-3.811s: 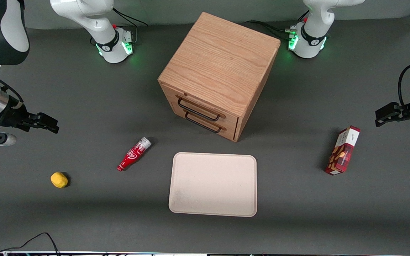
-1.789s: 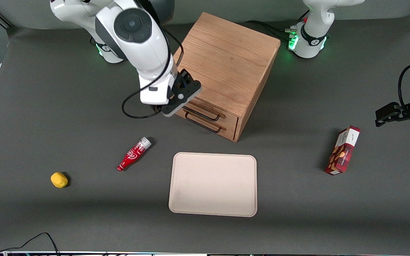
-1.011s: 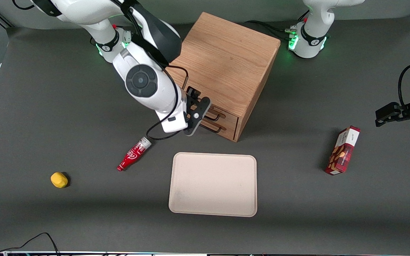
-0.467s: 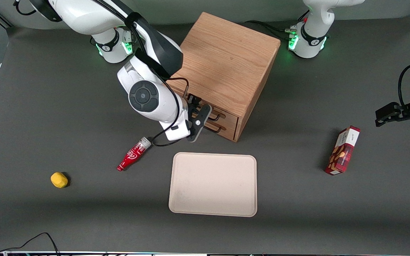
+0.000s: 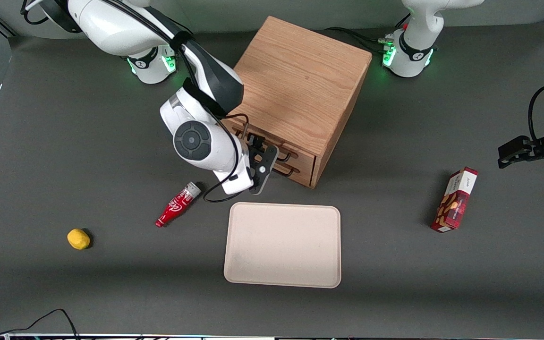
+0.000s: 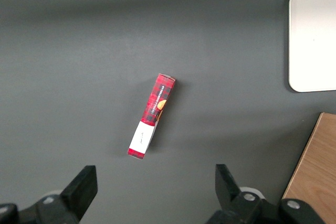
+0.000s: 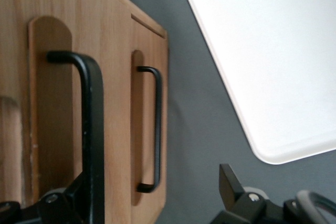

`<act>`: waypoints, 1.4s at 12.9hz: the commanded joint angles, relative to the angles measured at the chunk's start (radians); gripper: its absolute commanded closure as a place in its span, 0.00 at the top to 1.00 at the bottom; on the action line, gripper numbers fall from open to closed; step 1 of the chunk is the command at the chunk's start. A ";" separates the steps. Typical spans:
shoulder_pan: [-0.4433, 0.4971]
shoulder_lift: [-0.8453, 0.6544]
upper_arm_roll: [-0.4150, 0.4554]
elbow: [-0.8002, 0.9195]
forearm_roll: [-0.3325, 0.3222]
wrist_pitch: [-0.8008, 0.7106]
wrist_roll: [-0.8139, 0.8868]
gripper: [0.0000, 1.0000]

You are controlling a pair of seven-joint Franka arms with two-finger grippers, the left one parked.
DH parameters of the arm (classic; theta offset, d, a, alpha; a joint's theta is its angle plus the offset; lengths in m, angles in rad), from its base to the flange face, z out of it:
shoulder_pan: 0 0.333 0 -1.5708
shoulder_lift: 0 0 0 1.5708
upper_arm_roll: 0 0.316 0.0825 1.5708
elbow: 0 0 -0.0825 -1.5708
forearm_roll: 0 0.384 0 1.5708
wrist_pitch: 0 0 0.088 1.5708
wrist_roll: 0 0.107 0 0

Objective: Open upper drawer
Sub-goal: 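Pull the upper drawer outward by its handle with the right gripper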

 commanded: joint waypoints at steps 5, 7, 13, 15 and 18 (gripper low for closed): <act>-0.007 0.101 -0.097 0.199 -0.036 0.012 -0.130 1.00; -0.008 0.111 -0.109 0.213 -0.036 0.058 -0.132 1.00; -0.024 0.132 -0.134 0.213 -0.035 0.196 -0.137 1.00; -0.039 0.140 -0.135 0.213 -0.035 0.228 -0.160 1.00; -0.054 0.148 -0.143 0.216 -0.035 0.277 -0.157 1.00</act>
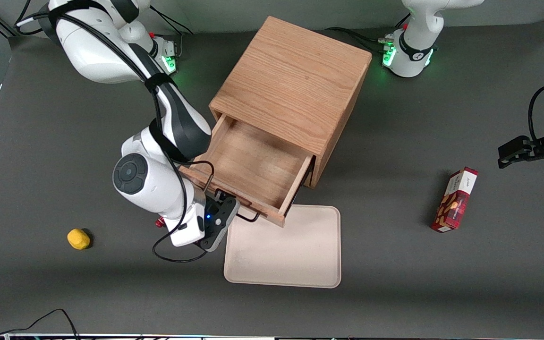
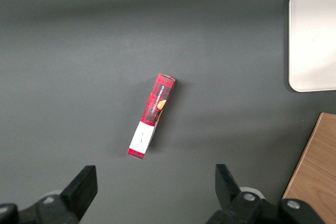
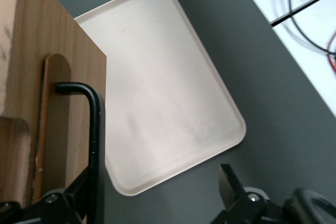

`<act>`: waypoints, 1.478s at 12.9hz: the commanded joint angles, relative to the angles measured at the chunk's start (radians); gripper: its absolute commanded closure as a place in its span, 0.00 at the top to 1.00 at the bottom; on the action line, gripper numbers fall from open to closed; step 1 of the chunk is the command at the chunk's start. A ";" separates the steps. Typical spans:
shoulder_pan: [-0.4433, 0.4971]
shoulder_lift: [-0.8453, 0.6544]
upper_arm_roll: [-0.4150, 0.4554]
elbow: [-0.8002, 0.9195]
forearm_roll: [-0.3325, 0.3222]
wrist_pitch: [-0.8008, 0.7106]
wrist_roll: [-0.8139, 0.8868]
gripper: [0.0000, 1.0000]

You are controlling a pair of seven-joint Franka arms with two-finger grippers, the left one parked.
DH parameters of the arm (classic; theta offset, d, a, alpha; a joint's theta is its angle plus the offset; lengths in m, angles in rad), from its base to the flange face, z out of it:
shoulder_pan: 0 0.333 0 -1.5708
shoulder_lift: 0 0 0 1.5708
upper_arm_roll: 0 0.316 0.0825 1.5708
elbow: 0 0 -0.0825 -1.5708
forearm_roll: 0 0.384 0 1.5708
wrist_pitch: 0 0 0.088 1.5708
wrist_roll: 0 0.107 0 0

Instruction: Open upper drawer

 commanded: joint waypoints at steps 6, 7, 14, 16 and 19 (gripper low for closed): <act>-0.008 -0.037 -0.014 0.043 0.001 0.008 0.082 1.00; -0.008 -0.077 -0.009 0.031 0.001 -0.004 0.132 1.00; -0.143 -0.376 -0.018 -0.101 -0.043 -0.303 0.485 1.00; -0.175 -0.482 -0.041 -0.227 -0.178 -0.274 0.508 1.00; -0.207 -0.634 -0.113 -0.460 -0.188 -0.175 0.636 1.00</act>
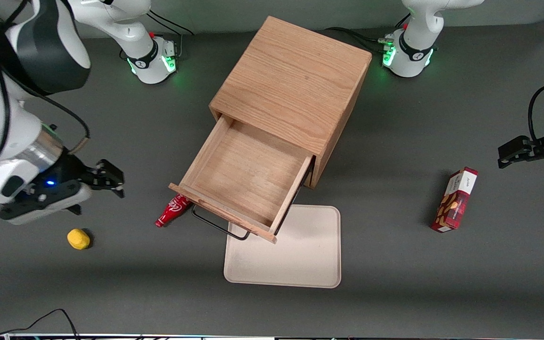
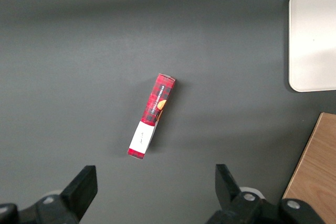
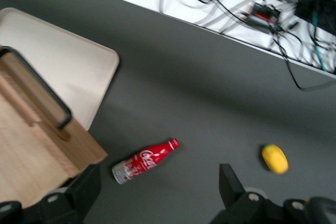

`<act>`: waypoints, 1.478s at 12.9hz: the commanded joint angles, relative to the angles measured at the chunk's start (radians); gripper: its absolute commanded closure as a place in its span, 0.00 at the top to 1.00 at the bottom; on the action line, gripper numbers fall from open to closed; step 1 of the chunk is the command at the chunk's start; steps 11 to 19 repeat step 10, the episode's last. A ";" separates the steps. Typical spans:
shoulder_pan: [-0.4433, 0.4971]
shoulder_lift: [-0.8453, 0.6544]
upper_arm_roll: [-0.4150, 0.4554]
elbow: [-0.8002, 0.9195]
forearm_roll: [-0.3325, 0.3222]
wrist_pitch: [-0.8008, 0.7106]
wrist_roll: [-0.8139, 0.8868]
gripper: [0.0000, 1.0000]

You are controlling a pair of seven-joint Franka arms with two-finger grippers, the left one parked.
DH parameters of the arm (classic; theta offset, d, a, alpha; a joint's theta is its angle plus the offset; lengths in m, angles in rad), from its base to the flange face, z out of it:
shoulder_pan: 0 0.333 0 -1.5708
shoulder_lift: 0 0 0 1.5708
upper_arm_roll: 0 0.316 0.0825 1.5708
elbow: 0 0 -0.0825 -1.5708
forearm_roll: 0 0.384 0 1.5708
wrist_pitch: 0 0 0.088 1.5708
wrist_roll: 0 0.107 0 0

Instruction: Open upper drawer

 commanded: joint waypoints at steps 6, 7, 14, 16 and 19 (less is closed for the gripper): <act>-0.029 -0.211 -0.166 -0.355 0.039 0.013 0.175 1.00; -0.027 -0.211 -0.172 -0.349 0.046 -0.038 0.169 1.00; -0.015 -0.205 -0.172 -0.343 0.063 -0.072 0.177 1.00; -0.015 -0.205 -0.172 -0.343 0.063 -0.072 0.177 1.00; -0.015 -0.205 -0.172 -0.343 0.063 -0.072 0.177 1.00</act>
